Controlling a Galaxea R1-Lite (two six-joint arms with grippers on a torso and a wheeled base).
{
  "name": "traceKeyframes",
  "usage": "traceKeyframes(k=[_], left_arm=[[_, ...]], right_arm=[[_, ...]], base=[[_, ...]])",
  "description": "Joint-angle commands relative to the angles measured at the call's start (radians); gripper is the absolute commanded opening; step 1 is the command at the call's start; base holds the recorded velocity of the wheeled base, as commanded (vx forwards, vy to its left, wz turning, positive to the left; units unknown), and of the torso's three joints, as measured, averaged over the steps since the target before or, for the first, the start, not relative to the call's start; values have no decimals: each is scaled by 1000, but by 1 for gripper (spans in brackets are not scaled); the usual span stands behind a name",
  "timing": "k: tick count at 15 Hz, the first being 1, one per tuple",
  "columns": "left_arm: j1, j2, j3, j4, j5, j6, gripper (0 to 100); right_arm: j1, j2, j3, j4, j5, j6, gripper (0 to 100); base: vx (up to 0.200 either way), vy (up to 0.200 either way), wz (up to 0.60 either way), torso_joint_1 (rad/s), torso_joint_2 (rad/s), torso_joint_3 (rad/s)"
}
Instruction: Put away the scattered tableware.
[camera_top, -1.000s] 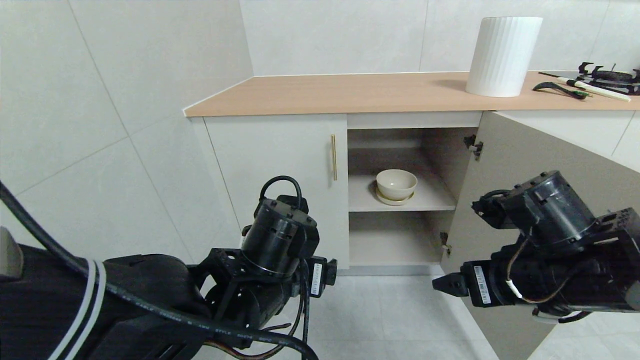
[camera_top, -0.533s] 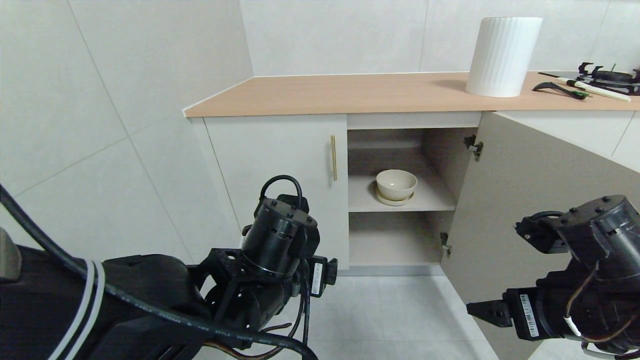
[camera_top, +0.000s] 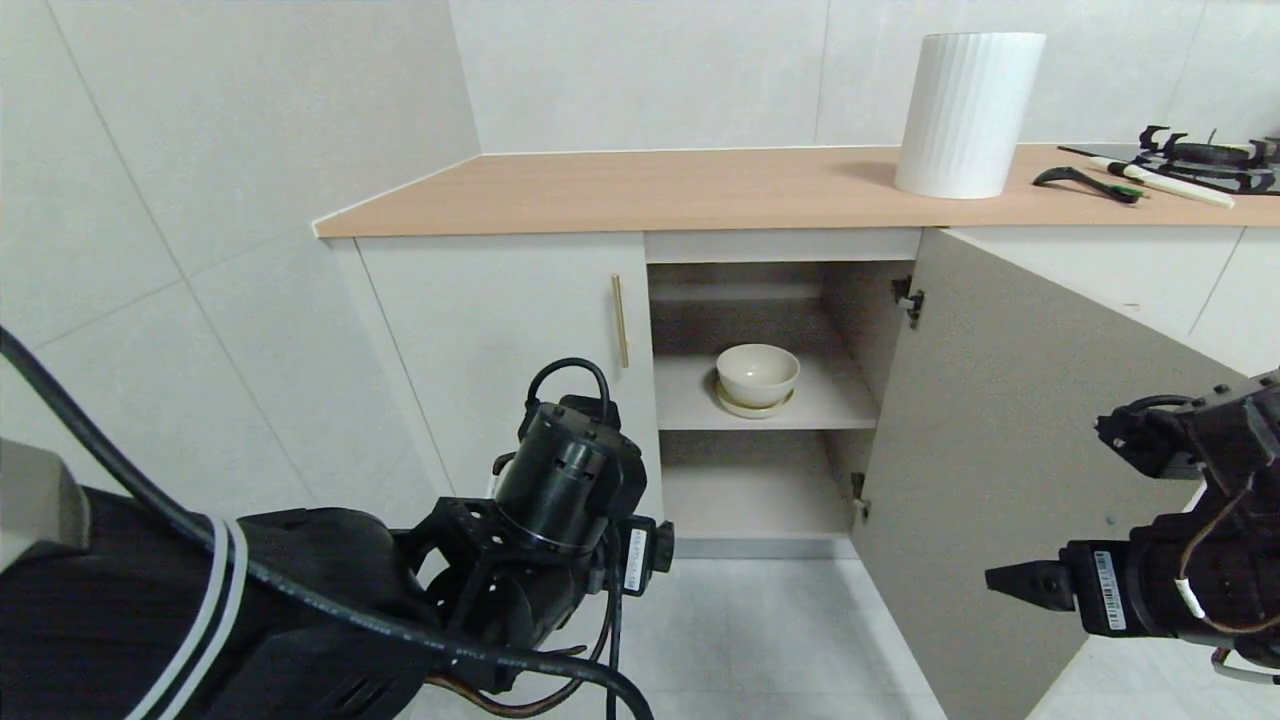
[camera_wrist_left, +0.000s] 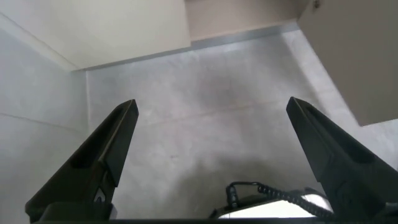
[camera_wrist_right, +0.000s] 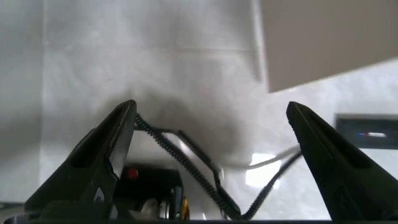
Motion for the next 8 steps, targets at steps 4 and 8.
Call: traceKeyframes(k=[4,8], left_arm=[[1,3,1,0,0,-1,100],[1,3,1,0,0,-1,100]], right_arm=[[-105,-2,-75,181,-1,-58,100],[-213,7,-208,432,-20,-84,100]], base=[[0,-150,0,2,-1,1],[0,0,0,0,0,0]])
